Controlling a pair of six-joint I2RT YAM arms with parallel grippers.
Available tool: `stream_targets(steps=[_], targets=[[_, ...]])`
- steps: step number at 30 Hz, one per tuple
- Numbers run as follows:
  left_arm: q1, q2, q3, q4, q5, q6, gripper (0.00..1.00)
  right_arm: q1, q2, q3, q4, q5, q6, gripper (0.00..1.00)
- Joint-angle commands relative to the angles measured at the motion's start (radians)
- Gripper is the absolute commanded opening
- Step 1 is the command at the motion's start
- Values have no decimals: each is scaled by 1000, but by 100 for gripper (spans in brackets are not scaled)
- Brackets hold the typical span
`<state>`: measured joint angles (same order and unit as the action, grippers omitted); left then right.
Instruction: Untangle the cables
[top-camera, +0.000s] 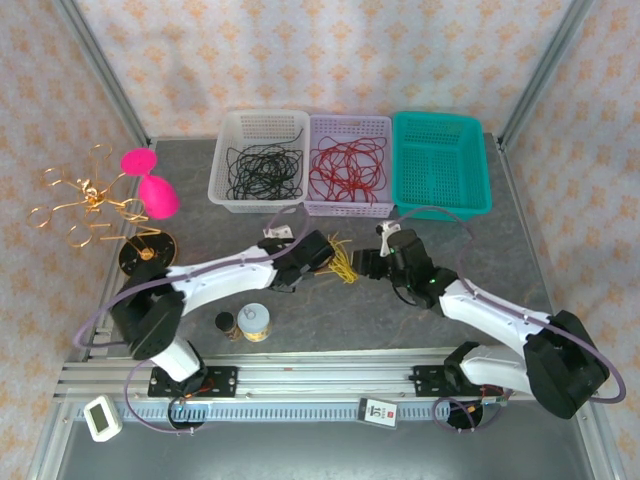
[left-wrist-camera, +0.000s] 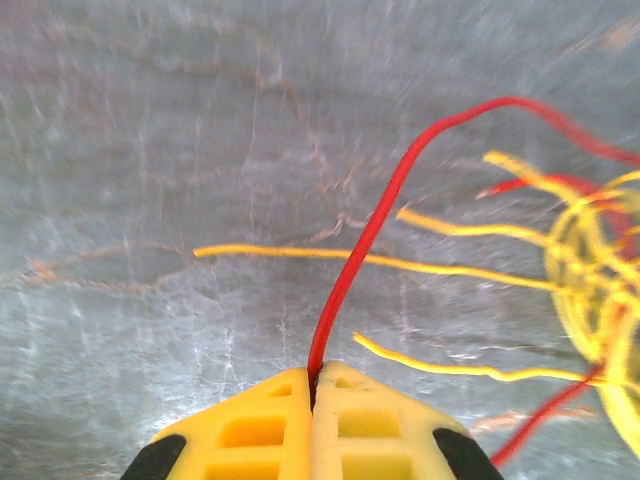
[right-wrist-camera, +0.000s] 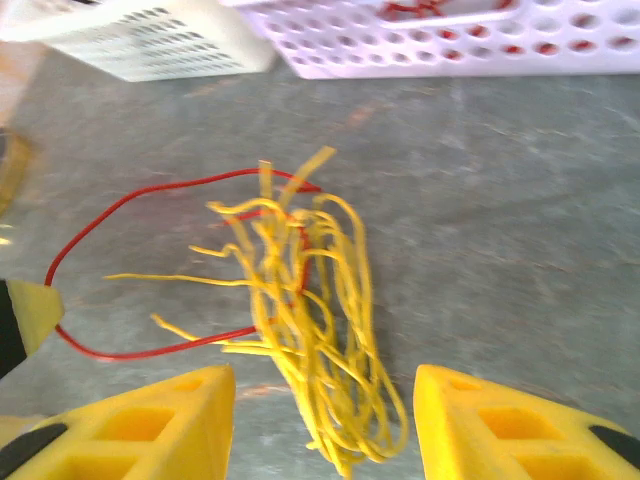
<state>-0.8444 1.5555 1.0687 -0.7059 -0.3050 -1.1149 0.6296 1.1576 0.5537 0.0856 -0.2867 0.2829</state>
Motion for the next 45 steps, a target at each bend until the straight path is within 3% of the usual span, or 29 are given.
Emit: stream_targets(steps=[1,8,14,19,24,29,34,36,39,45], targets=[[-10,-106,-27,-52,-134,77,0,48,19,69,6,-74,-54,55],[-13,-289,-15,48,-225,212,0,86,214,135,60,-88,-62,62],[-17,-371,-19,224,-193,382,0,136,328,244,74,-122,-48,64],[-21,-390,-1,312,-160,452,0,140,293,228,123,-184,-22,65],[-27,-382,0,400,-106,498,0,140,188,131,198,-219,-117,71],[-36,-357,41,429,-82,518,0,140,205,73,318,-141,-202,74],[-54,-327,77,407,-57,521,0,100,332,125,388,-27,-246,73],[-64,-325,85,408,-51,523,0,69,406,164,393,-45,-215,68],[-74,-328,101,411,-56,523,0,55,521,225,360,-109,-189,52],[-87,-350,133,467,-44,591,0,51,616,180,404,-95,-116,30]])
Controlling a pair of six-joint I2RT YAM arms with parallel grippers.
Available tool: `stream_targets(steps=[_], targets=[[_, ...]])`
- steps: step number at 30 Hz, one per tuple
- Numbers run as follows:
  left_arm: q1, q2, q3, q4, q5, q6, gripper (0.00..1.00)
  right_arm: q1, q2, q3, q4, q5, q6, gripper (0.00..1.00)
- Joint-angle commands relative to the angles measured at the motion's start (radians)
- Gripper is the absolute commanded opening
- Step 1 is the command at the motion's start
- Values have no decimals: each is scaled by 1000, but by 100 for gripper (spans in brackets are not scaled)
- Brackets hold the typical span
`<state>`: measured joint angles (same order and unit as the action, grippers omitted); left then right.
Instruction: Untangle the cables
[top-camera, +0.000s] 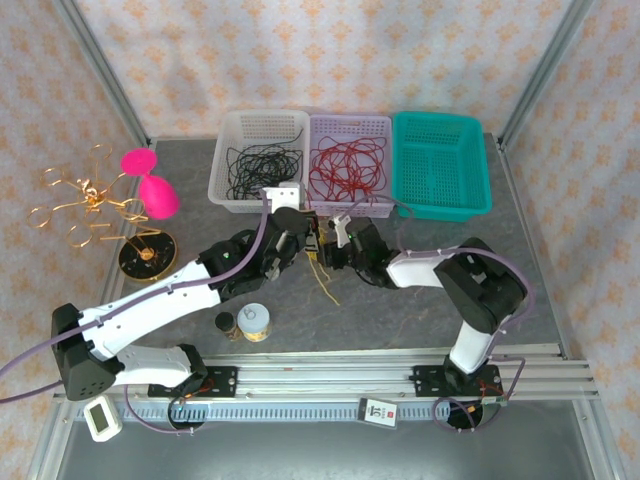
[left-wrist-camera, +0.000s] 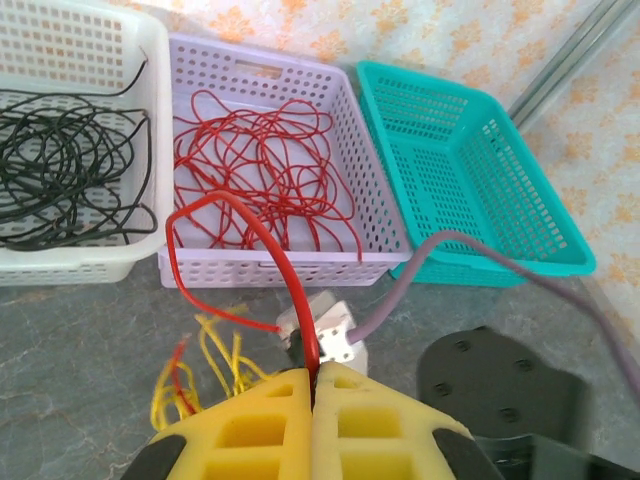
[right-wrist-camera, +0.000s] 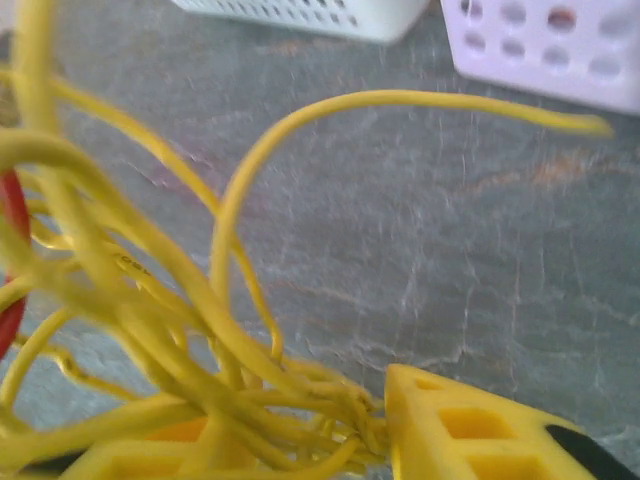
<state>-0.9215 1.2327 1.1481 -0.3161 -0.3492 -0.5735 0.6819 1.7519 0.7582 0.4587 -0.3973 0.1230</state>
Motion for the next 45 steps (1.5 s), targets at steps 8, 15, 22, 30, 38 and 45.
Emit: stream_targets(steps=[8,15,22,30,38,45], targets=[[-11,-79,125,169,-26,171,0,-4,41,-67,-6,88,94,15],[-12,-125,220,245,-86,323,0,-8,9,-125,-69,120,123,11],[-11,-61,335,197,-176,401,0,-8,-119,-148,-196,135,141,15],[12,78,480,4,-180,337,0,-2,-446,-116,-431,90,116,52],[104,177,510,-47,-22,246,0,-2,-655,-1,-627,164,89,64],[216,342,491,208,129,268,0,-40,-705,8,-721,347,157,65]])
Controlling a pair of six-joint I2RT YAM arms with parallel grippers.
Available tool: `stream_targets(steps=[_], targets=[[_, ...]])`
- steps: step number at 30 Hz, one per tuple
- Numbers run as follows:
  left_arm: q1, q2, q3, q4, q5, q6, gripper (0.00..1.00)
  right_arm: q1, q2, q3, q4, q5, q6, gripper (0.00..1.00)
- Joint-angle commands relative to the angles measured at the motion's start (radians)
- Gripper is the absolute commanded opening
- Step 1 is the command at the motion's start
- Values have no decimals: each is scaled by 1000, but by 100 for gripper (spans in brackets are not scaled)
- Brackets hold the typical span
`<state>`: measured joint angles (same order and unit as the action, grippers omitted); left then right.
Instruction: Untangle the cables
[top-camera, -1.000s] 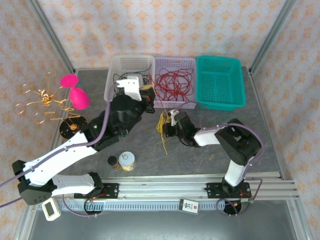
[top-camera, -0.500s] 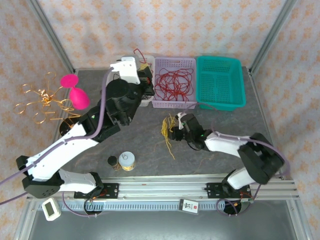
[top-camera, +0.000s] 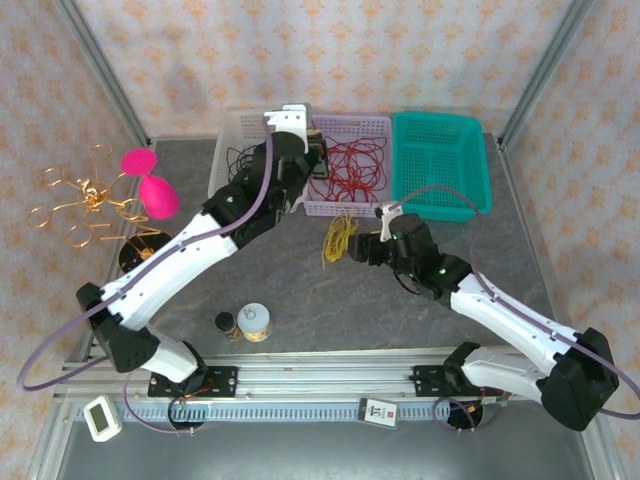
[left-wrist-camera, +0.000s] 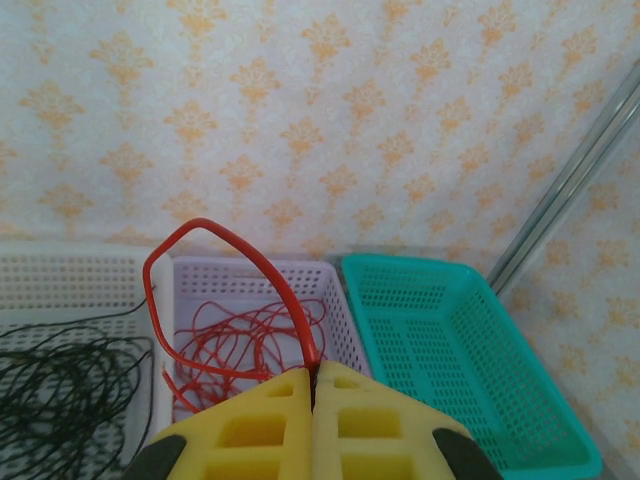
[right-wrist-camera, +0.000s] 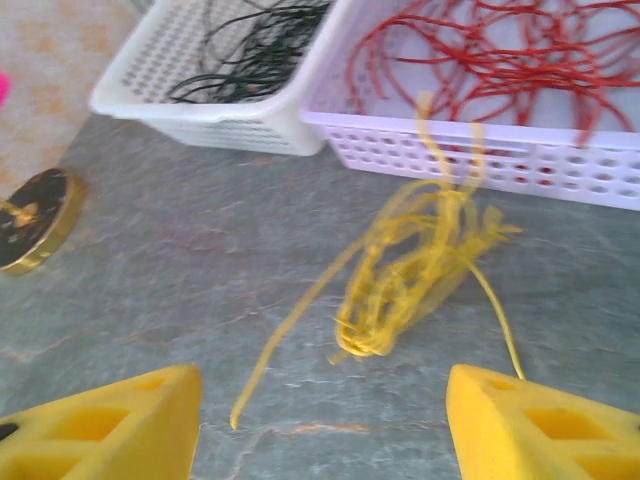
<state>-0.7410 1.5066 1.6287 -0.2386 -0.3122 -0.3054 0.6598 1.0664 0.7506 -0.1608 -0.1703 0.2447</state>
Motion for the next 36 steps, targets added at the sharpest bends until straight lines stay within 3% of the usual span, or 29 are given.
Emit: stream_targets(steps=[1,11,18,23,27,32,36], targets=[[50,101,24,150,109,-3,0,-20,-31,12,-117,134,44,65],[161,488,160,404,248,-63,0,-22,-174,-107,-158,138,132,65],[235,659,46,666,333,-158,0,-22,-138,-135,-136,104,137,65],[253,705,2,664,351,-187,0,-22,-119,-173,-103,77,170,65],[252,700,-18,639,406,-179,24,-21,-99,-207,-36,53,192,65],[245,660,-25,545,499,-193,37,-43,23,-155,56,4,188,65],[205,562,-33,402,458,-116,56,-91,189,-89,139,-64,176,64]])
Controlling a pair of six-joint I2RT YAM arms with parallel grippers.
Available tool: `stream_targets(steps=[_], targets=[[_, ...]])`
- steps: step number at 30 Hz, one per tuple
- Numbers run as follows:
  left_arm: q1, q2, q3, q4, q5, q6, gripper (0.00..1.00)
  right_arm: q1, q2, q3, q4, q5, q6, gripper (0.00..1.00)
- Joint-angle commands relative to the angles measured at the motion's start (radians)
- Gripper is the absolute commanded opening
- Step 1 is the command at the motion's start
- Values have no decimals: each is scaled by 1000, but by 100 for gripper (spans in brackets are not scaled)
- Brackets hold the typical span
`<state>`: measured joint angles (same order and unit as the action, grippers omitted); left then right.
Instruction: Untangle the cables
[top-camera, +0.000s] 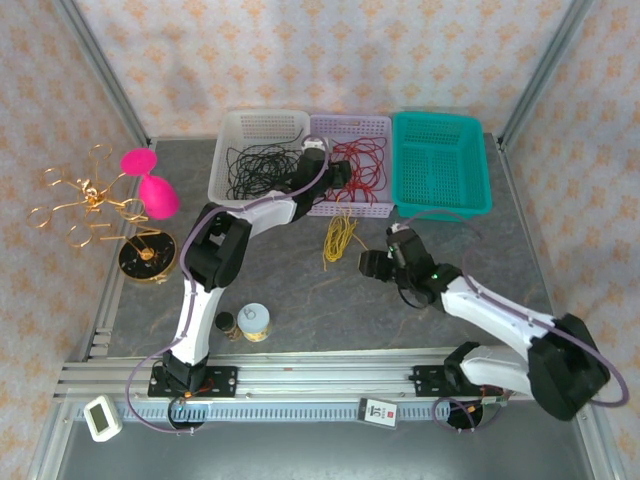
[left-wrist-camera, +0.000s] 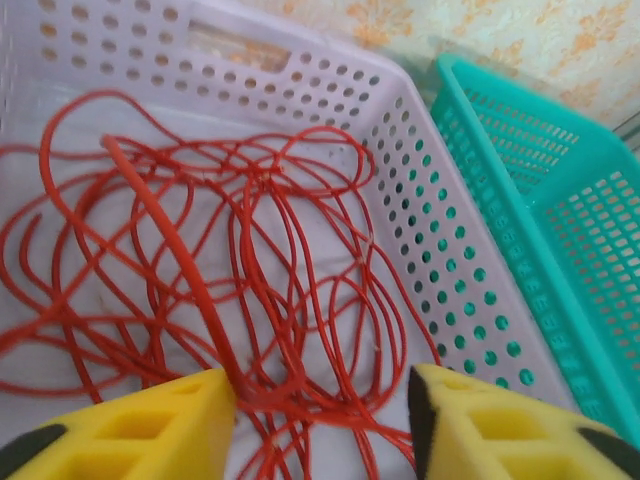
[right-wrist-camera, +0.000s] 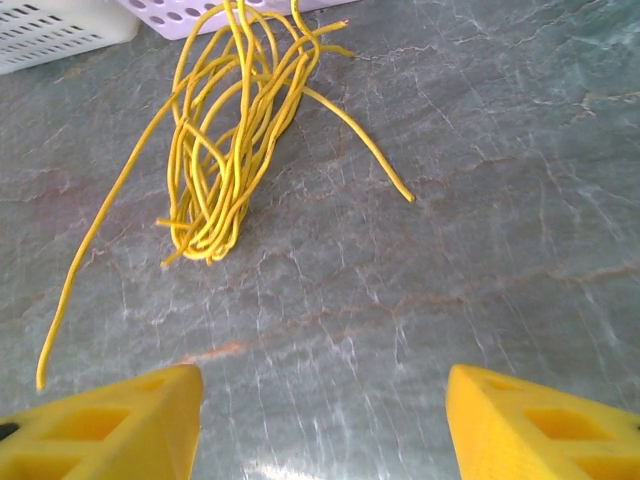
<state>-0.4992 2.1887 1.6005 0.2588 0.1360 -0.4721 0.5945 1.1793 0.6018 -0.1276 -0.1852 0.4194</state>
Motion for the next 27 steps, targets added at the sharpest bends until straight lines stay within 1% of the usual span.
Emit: stream_targets(steps=[1,3,5,7,11,14,16,18,22,23,25,27], targets=[[-45,-144,-12,-118,0,62,59,-37,117,79,122,-70,4,63],[-57,-212,-34,-166,-32,75,63,-51,200,129,144,-110,8,60],[-65,-302,-83,-216,-55,63,65,-53,262,176,181,-122,11,59],[-77,-403,-170,-226,-65,41,65,-53,310,206,220,-105,12,60],[-102,-636,-409,-193,-88,23,65,-53,410,256,294,-67,-5,63],[-104,-774,-545,-218,-117,8,62,-53,495,317,284,-28,-45,62],[-104,-838,-601,-241,-112,5,62,-53,548,350,267,7,-74,61],[-104,-889,-653,-248,-100,0,61,-53,589,371,257,14,-91,58],[-102,-954,-731,-252,-100,-11,60,-51,633,374,251,-5,-86,48],[-101,-958,-739,-258,-102,-12,57,-49,631,365,252,-5,-81,45],[-98,-957,-753,-265,-99,-13,52,-42,615,335,246,-7,-76,36],[-96,-954,-763,-258,-87,-17,48,-30,580,305,223,0,-78,31]])
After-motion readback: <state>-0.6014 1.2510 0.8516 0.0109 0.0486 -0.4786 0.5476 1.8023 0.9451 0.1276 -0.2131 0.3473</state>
